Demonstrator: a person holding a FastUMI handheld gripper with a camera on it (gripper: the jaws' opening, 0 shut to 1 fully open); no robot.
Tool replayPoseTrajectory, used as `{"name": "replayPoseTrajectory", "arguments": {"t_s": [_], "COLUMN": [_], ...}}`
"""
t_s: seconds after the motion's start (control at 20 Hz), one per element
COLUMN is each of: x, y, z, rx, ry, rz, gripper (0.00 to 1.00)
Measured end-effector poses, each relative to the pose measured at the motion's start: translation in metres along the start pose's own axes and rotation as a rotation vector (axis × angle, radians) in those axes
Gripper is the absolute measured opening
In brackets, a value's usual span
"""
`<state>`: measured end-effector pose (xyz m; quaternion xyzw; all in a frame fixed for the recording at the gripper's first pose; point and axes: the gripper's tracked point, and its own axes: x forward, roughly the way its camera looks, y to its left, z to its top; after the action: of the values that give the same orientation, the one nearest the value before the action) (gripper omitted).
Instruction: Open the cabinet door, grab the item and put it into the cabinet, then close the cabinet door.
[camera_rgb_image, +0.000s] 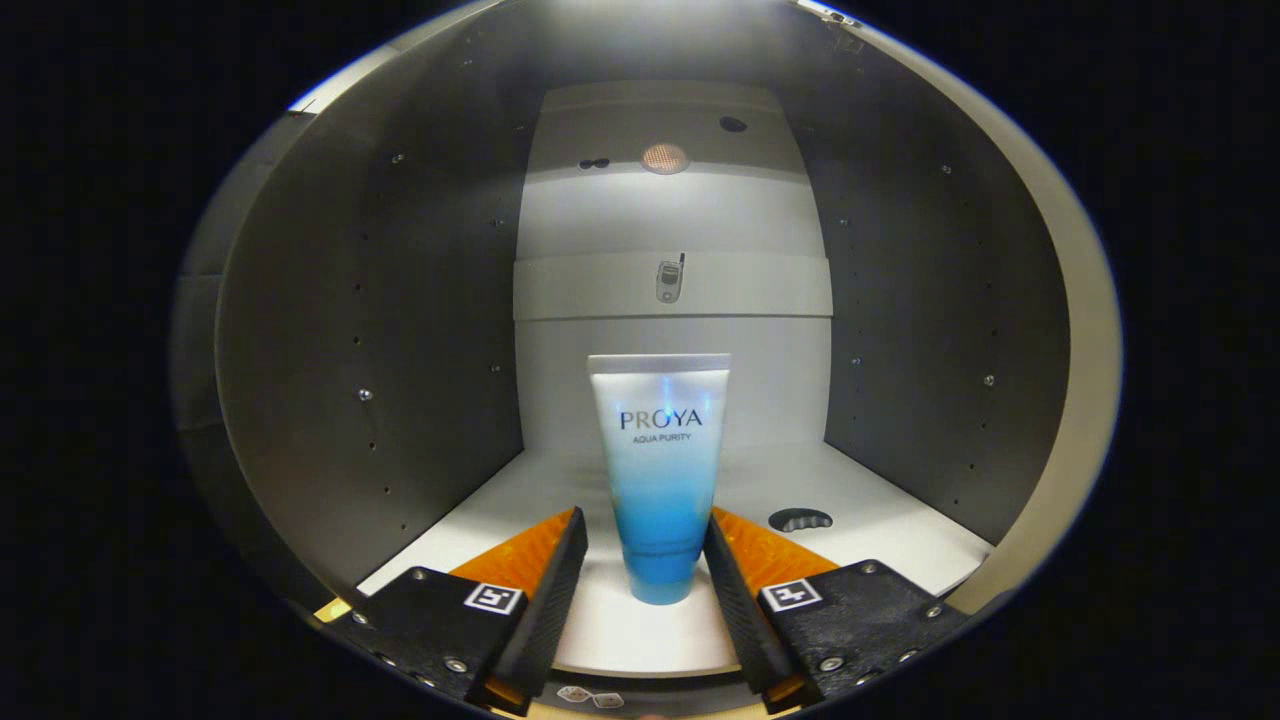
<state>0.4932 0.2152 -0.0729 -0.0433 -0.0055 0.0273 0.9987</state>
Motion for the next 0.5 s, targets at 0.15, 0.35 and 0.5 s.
{"name": "replayPoseTrajectory", "arguments": {"t_s": [0.15, 0.35, 0.5], "x": [-0.012, -0.057, -0.103], "y": [0.004, 0.008, 0.007], "z": [0.002, 0.007, 0.011], "rx": [0.001, 0.055, 0.02], "ry": [0.009, 0.018, 0.015], "rz": [0.011, 0.01, 0.003], "gripper": [0.88, 0.93, 0.93]}}
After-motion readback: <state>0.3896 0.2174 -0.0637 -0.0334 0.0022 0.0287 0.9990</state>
